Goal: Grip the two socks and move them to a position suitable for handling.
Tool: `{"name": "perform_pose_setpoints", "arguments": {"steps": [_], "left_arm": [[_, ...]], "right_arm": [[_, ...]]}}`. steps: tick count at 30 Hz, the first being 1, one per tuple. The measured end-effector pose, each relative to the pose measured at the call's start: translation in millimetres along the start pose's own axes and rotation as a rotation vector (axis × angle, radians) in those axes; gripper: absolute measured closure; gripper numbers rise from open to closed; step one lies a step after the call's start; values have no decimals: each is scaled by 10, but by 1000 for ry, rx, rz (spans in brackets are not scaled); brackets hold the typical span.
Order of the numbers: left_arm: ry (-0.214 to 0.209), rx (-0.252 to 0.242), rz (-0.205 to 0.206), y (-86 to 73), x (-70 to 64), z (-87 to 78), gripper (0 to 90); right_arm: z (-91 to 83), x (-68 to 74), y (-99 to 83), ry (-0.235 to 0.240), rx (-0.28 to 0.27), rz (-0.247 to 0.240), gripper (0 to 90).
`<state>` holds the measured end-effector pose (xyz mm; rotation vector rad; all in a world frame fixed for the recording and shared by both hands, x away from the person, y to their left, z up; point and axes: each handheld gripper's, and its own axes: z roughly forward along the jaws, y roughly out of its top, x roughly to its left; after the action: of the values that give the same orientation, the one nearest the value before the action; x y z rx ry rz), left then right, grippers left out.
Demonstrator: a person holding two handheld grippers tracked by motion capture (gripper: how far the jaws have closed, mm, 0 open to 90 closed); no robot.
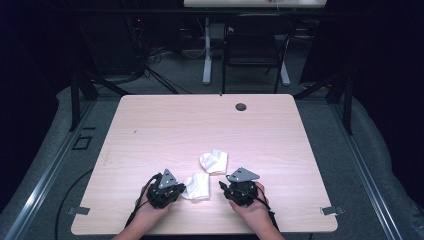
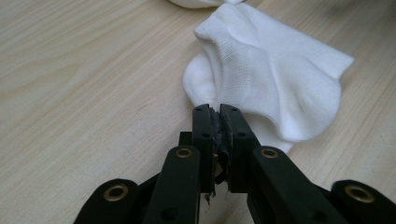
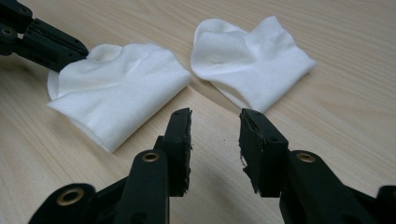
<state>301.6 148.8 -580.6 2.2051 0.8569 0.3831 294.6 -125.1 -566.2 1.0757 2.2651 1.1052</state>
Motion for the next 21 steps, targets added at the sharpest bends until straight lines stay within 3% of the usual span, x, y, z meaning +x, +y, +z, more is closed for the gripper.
{"name": "perform_pose_setpoints", "arguments": {"steps": [5, 15, 19, 21], "left_arm": [[-8, -2, -10, -6, -46, -4, 851], [-18, 5, -32, -13, -165, -22, 840], [-16, 0, -32, -7, -179, -43, 771], [3, -31, -42, 18, -144, -111, 739]], "right_arm": [[-14, 14, 11, 6, -6, 3, 642], [-51, 224, 88, 51, -10, -68, 689], [-71, 299, 122, 73, -13, -86, 696], [-78, 358, 172, 97, -7, -88, 703]]}}
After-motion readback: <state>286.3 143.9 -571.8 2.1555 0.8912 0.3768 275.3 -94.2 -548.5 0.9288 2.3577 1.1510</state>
